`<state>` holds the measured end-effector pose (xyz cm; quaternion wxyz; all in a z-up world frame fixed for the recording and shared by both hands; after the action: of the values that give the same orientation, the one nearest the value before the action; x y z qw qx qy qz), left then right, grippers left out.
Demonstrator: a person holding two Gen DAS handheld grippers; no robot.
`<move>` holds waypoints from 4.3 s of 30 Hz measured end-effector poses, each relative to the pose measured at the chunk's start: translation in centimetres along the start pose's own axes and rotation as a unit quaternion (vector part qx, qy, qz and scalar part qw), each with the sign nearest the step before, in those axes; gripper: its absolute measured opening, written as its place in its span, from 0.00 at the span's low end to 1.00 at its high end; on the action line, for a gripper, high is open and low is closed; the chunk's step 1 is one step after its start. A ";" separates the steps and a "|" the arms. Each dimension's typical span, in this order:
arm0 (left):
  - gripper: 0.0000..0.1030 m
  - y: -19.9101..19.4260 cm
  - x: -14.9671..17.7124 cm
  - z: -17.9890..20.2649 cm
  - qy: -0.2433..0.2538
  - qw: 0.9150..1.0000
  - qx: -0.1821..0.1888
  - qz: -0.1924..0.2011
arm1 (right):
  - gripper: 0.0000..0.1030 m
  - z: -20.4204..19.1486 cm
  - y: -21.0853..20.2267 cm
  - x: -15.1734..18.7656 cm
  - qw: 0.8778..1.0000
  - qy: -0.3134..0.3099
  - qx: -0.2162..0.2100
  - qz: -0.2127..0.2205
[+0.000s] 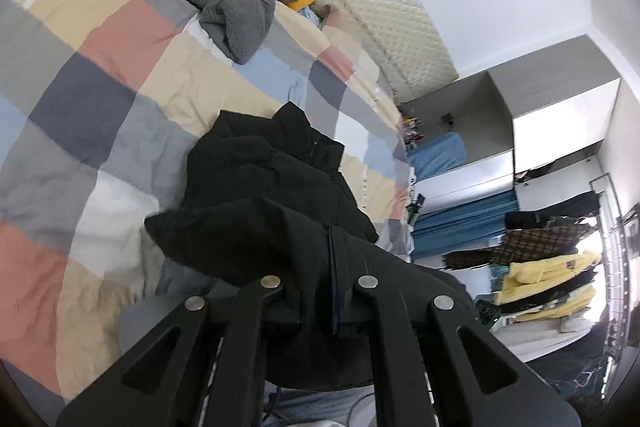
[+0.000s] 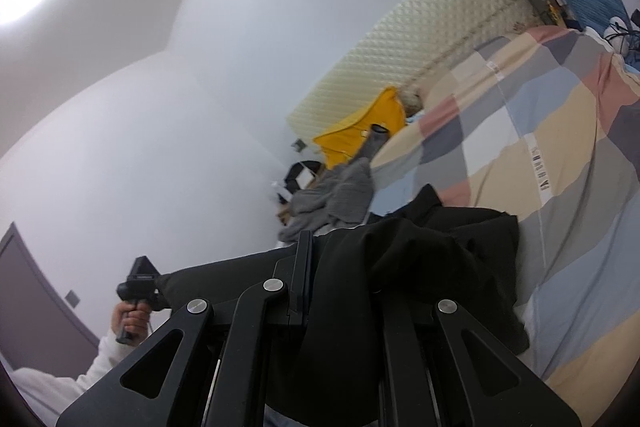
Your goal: Fold large clothes
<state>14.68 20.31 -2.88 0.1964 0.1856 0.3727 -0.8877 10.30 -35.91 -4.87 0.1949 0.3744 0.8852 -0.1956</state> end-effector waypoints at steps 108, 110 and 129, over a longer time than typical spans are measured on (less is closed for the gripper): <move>0.77 36.8 -6.4 0.3 0.295 0.916 -0.272 0.012 | 1.00 13.7 34.1 -1.6 0.935 -0.133 0.323 -0.055; 0.77 37.4 -6.5 0.0 0.298 0.915 -0.273 0.009 | 1.00 14.0 34.4 -1.6 0.936 -0.132 0.322 -0.054; 0.79 32.3 -8.6 -5.2 0.297 0.884 -0.359 0.020 | 0.99 14.4 29.1 -4.5 0.926 -0.156 0.343 -0.028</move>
<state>38.73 5.18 -21.18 0.1478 0.3649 0.7032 -0.5920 37.50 -26.91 -20.69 0.1848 0.3586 0.7323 -0.5487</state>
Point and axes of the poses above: each gripper's, at about its wrist camera, not at the fingertips, and y roughly the way its jaws point, z to its right, x to its underside, the point moved 5 cm from there along y, roughly the way its jaws point, and after that the axes turned 15 degrees about y, right-handed, at the moved point
